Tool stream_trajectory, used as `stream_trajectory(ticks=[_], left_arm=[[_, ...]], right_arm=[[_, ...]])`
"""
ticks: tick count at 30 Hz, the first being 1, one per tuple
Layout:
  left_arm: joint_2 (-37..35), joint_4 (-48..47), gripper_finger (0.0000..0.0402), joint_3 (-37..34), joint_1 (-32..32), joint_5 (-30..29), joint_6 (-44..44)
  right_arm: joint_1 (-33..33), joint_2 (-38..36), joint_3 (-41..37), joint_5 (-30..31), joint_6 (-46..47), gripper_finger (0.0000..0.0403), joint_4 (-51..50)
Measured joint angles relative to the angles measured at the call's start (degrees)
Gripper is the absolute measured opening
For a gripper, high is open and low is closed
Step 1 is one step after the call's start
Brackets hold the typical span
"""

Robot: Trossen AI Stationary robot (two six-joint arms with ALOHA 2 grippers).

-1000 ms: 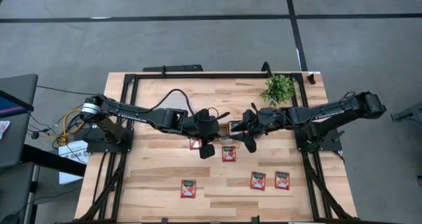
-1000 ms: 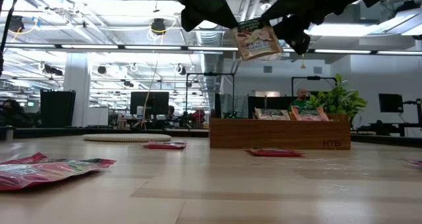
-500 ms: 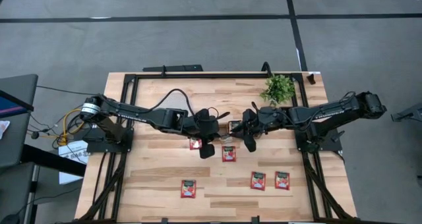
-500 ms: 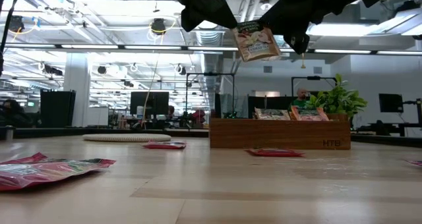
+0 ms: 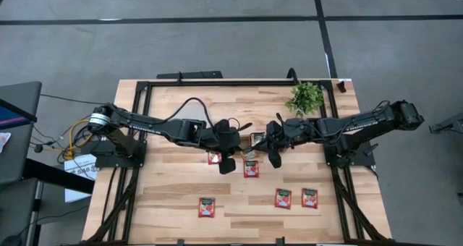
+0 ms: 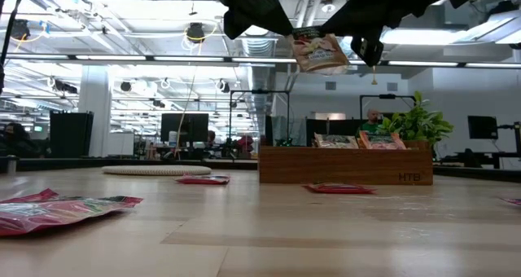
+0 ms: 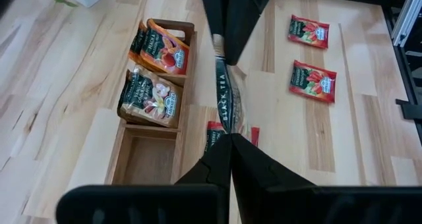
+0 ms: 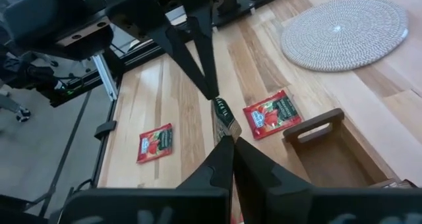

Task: Pick & Place Tea
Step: Put the brown tea bag into the middle section of the wooden organizer

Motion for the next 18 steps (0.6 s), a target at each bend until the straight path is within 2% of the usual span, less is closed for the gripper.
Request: stream_trajectory(ticks=[11, 18], left_arm=[[0.0, 0.0, 0.0006, 0.0, 0.0, -1.8, -0.1], [0.0, 0.1, 0.0071, 0.0, 0.0, -2.0, 0.0]], right_arm=[[1.1, 0.0, 0.0, 3.2, 0.9, 0.0000, 0.4], [1.1, 0.0, 0.0, 4.5, 1.0, 0.0000, 0.4]])
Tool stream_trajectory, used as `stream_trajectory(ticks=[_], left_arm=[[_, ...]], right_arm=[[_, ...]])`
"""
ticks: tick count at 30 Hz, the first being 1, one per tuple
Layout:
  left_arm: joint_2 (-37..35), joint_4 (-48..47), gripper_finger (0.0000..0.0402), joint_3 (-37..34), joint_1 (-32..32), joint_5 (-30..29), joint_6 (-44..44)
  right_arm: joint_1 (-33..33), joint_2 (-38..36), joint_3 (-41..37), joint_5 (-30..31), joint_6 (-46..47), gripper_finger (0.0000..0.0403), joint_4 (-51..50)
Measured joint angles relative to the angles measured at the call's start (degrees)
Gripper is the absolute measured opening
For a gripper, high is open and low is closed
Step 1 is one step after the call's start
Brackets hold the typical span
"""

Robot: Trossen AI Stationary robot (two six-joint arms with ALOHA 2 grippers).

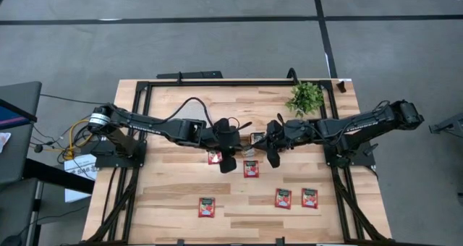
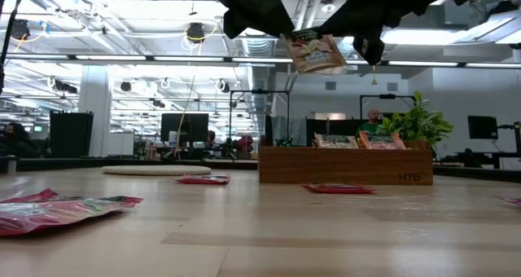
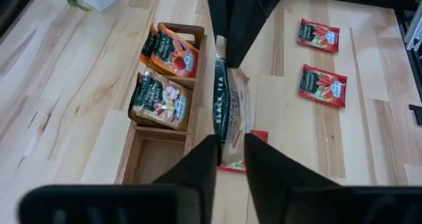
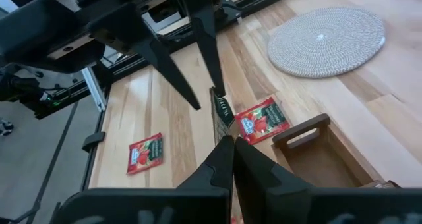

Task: Pick & Place Tea
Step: Put the brown tea bag into the middle section of the wooden organizer

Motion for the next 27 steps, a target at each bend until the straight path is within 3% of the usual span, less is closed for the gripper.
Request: stream_trajectory(ticks=[4, 9, 17, 20, 27], left_arm=[[0.0, -0.5, 0.0118, 0.0, 0.0, -1.1, -0.4], [-1.7, -7.3, 0.0152, 0.0, 0.0, -2.2, 0.1], [-3.1, -24.8, 0.0156, 0.0, 0.0, -13.5, -2.3], [-3.0, -25.8, 0.0156, -1.1, 0.0, -17.4, -3.4], [-2.9, -23.5, 0.0156, -6.0, 0.0, -18.5, -4.4]], right_arm=[[0.0, 0.0, 0.0, 0.6, 0.0, 0.0000, -0.1], [0.0, -0.1, 0.0, 6.6, 1.9, 0.0000, -6.6], [0.0, -0.2, 0.0, 16.3, 2.7, 0.0000, -13.2], [0.0, -0.2, -0.4, 20.1, 3.9, 0.0000, -16.6], [0.0, 0.2, -5.9, 21.2, 5.6, 0.0000, -7.8]])
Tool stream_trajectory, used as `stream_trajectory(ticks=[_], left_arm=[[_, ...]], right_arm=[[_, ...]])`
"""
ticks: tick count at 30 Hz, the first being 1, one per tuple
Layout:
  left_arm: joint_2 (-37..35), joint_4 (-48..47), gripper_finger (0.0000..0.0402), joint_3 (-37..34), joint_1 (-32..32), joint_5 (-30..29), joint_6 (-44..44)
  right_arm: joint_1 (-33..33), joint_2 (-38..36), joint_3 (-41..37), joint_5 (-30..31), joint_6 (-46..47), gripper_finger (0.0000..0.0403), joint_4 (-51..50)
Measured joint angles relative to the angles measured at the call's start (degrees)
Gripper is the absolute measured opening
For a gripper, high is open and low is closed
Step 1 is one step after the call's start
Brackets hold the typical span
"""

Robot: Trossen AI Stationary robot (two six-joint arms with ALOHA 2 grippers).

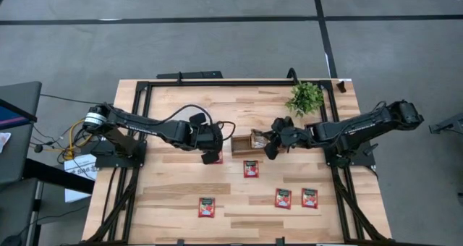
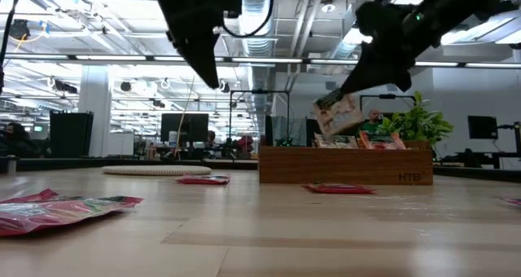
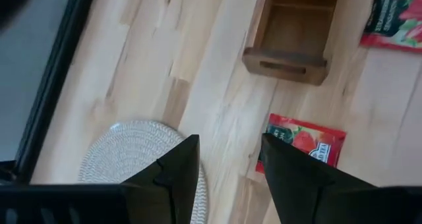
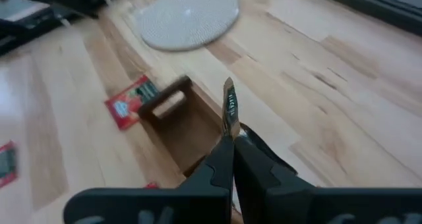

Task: Pick & Place Tea
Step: Put the brown tea bag into the middle section of the wooden organizer

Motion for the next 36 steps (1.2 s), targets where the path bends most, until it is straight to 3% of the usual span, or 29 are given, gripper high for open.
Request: stream_trajectory(ticks=[15, 36], left_arm=[[-0.2, 1.2, 0.0156, -4.6, -0.1, 0.0, -4.5], [-0.2, 2.4, 0.0156, -4.6, -0.2, 0.4, -4.6]], right_arm=[[-0.1, 7.9, -4.0, 1.5, -1.6, 0.0000, 8.2], [-2.3, 7.6, -4.0, 2.6, -16.6, 0.0000, 8.2]])
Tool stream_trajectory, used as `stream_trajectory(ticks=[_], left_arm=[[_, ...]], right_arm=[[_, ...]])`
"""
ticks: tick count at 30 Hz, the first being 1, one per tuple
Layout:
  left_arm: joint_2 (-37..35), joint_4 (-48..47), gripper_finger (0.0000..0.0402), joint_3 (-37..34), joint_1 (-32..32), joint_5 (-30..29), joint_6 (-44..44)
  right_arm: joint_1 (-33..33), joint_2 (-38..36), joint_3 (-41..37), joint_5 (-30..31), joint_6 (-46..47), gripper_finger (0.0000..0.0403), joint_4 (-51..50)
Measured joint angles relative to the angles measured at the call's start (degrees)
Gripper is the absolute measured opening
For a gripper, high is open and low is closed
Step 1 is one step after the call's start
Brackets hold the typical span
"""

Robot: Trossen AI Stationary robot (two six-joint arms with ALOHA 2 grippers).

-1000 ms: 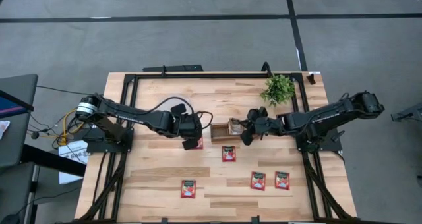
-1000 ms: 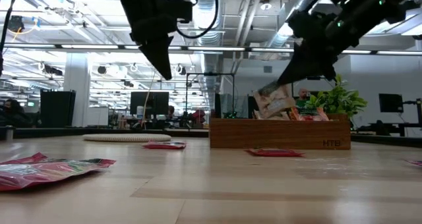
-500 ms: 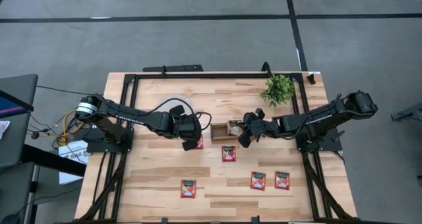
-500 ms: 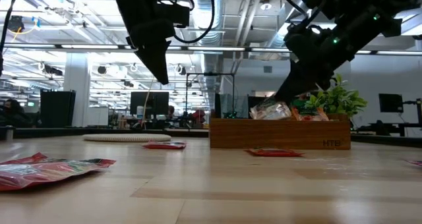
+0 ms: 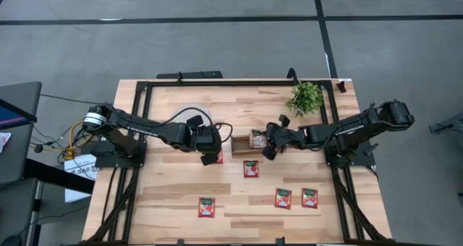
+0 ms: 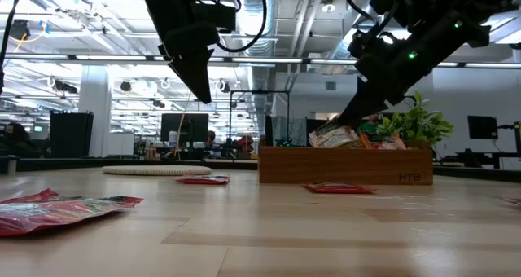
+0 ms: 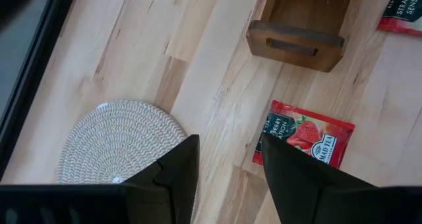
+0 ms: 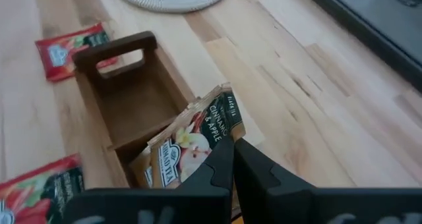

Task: Pick & Place Tea
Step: Put the brown tea bag into the middle section of the wooden organizer

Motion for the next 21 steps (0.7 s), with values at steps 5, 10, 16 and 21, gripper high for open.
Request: stream_trajectory(ticks=[5, 10, 16, 21], left_arm=[[0.0, 0.0, 0.0156, 0.0, 0.0, 0.0, 0.0], [0.0, 0.0, 0.0156, 0.0, 0.1, 0.0, 0.0], [0.0, 0.7, 0.0156, 0.0, 0.1, -0.1, 0.0], [0.0, 0.9, 0.0156, 0.0, 0.1, -0.1, 0.0]], right_arm=[[0.1, 0.0, 0.0, -3.8, -3.5, 0.0000, 0.0], [0.1, 0.0, 0.0, -4.3, -4.1, 0.0000, 0.0], [0.0, 0.0, 0.0, -4.3, -4.5, 0.0000, 0.0], [0.0, 0.0, 0.1, -4.4, -5.8, 0.0000, 0.0]])
